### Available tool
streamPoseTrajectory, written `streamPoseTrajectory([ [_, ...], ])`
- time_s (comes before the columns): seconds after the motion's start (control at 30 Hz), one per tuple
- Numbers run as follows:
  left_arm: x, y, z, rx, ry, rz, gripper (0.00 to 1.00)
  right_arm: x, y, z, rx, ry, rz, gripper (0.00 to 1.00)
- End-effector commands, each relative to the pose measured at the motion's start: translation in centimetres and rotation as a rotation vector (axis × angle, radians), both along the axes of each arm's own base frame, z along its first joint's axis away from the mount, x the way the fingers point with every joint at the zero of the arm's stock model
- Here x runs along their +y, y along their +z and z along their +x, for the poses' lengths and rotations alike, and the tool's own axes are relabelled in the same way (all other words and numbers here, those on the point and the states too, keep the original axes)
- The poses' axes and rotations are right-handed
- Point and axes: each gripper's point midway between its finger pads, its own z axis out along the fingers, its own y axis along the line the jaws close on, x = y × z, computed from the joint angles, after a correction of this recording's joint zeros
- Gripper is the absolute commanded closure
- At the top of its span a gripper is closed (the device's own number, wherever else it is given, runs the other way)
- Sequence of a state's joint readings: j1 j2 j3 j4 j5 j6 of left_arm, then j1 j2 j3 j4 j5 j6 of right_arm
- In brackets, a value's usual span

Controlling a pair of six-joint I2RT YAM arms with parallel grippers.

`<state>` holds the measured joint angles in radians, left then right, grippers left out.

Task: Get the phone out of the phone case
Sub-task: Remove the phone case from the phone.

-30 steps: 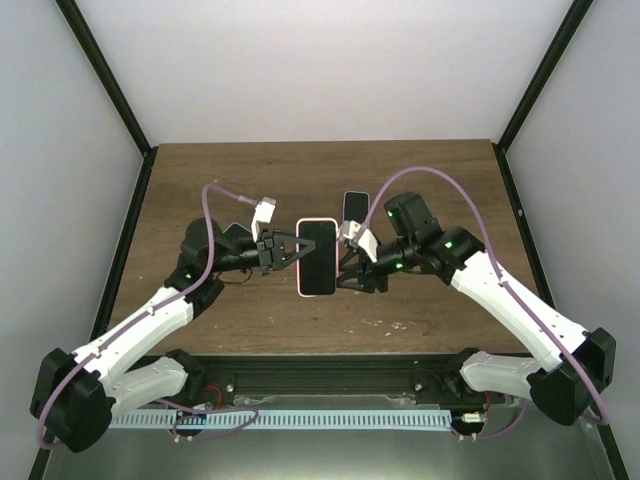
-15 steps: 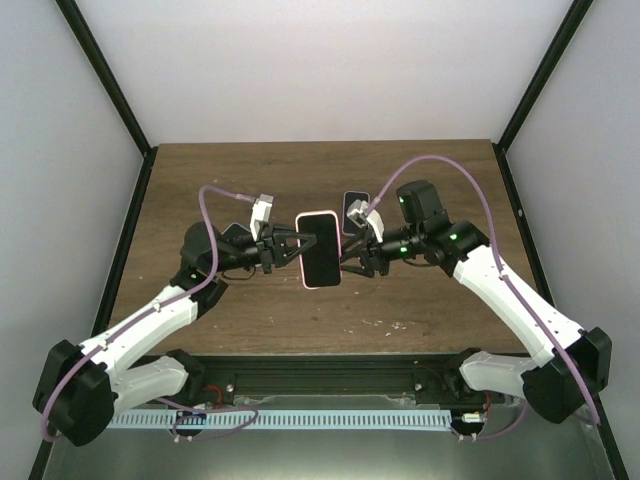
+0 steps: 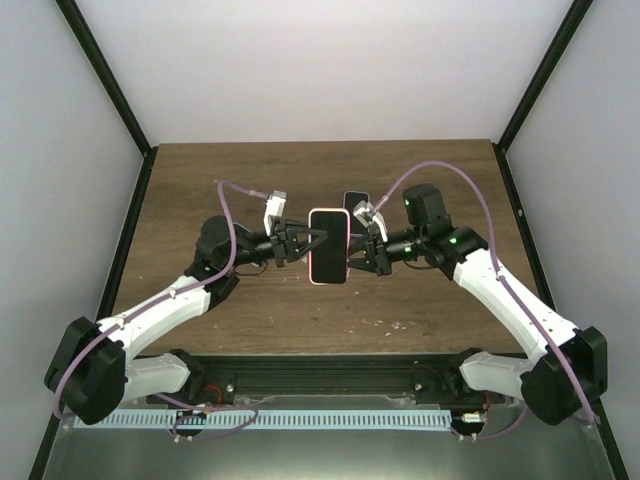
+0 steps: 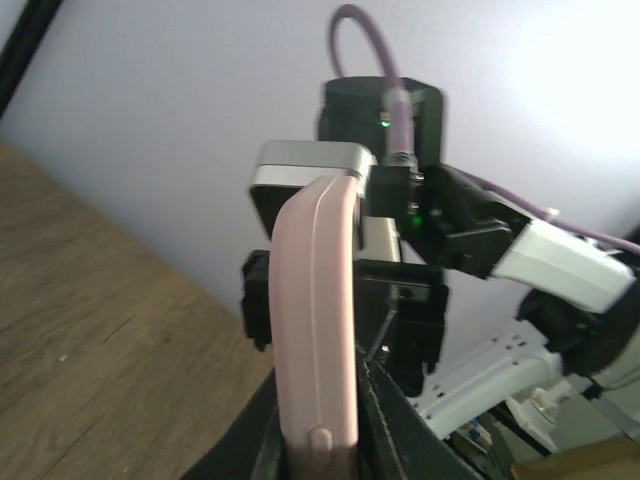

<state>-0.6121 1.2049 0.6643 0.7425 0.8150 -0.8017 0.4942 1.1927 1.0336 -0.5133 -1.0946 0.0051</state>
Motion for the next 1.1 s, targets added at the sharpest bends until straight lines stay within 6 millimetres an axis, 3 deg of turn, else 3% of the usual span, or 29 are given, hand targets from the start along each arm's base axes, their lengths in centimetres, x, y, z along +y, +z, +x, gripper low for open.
streamPoseTrajectory([
  [0.0,-1.1,-8.1,2.3,0.221,0.141,0.225,0.77,1.5,4.4,-0.1,-0.234,-0.001,0.131,0.99],
  [0.07,0.5,-8.2,4.2,0.21,0.293,0.244,0.65,1.0,2.5,1.0,-0.2,-0.098,0.074,0.99],
  [0.1,1.4,-8.6,5.0,0.207,0.371,0.281,0.6,0.8,1.5,1.4,-0.178,-0.144,0.046,0.99],
  [0.13,2.7,-9.4,6.1,0.213,0.473,0.337,0.47,0.4,0.6,1.9,-0.153,-0.193,0.019,0.99],
  [0.17,3.7,-10.0,6.6,0.209,0.541,0.381,0.43,0.0,-0.5,2.6,-0.123,-0.254,-0.014,0.99],
  [0.23,5.3,-10.7,7.0,0.197,0.648,0.447,0.42,-1.0,-2.6,3.9,-0.053,-0.382,-0.084,0.99],
  [0.33,6.1,-11.4,6.5,0.15,0.732,0.535,0.41,-2.6,-5.0,4.9,0.056,-0.525,-0.18,0.99],
  [0.53,3.3,-13.2,3.4,0.039,0.738,0.703,0.39,-4.4,-8.8,7.0,0.212,-0.708,-0.354,0.99],
  [0.7,-0.9,-14.7,1.4,-0.08,0.71,0.793,0.41,-3.5,-11.3,7.1,0.343,-0.678,-0.37,0.99],
  [0.83,-3.9,-15.5,1.2,-0.156,0.69,0.875,0.42,-3.3,-13.0,7.5,0.45,-0.666,-0.388,0.99],
  [1.07,-5.2,-17.6,1.9,-0.197,0.699,0.969,0.49,-3.3,-14.7,7.4,0.569,-0.636,-0.386,0.99],
])
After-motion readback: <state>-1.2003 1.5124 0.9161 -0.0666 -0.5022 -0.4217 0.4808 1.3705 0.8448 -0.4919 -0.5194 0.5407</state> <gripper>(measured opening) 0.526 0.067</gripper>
